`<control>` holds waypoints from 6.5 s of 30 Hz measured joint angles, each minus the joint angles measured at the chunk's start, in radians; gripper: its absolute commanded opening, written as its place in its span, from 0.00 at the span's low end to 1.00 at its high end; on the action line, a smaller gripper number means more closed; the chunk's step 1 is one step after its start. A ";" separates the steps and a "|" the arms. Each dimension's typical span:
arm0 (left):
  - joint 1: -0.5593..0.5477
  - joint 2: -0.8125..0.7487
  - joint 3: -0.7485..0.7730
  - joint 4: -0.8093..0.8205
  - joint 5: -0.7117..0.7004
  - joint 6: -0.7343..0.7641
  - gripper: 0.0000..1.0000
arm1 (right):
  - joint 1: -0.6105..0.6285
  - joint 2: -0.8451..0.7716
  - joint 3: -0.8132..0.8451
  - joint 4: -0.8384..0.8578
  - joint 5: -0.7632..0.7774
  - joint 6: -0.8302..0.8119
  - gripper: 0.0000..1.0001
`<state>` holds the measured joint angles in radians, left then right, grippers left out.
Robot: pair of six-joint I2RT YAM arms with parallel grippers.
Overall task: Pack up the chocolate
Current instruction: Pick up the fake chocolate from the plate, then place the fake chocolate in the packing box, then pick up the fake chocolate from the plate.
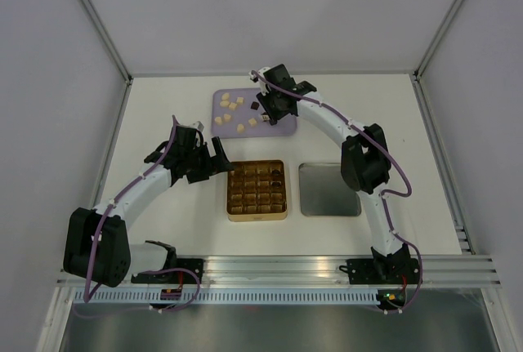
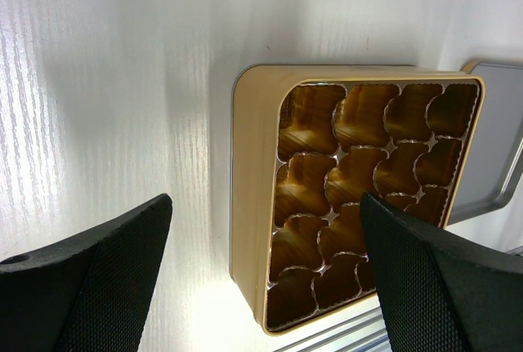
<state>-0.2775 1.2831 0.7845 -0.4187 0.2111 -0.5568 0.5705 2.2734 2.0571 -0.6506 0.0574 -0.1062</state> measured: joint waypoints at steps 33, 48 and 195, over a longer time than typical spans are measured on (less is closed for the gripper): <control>0.000 0.000 0.000 -0.006 -0.001 0.000 1.00 | -0.016 -0.247 -0.212 0.047 -0.099 0.038 0.13; 0.000 -0.012 0.000 -0.006 0.000 0.000 1.00 | 0.095 -0.630 -0.570 0.088 -0.068 0.118 0.14; 0.000 -0.079 0.000 -0.006 0.002 0.000 1.00 | 0.128 -0.420 -0.322 0.073 0.072 0.111 0.28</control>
<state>-0.2775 1.2041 0.7841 -0.4244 0.2131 -0.5568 0.6983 1.8530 1.7355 -0.5774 0.1291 0.0048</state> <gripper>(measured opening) 0.993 0.280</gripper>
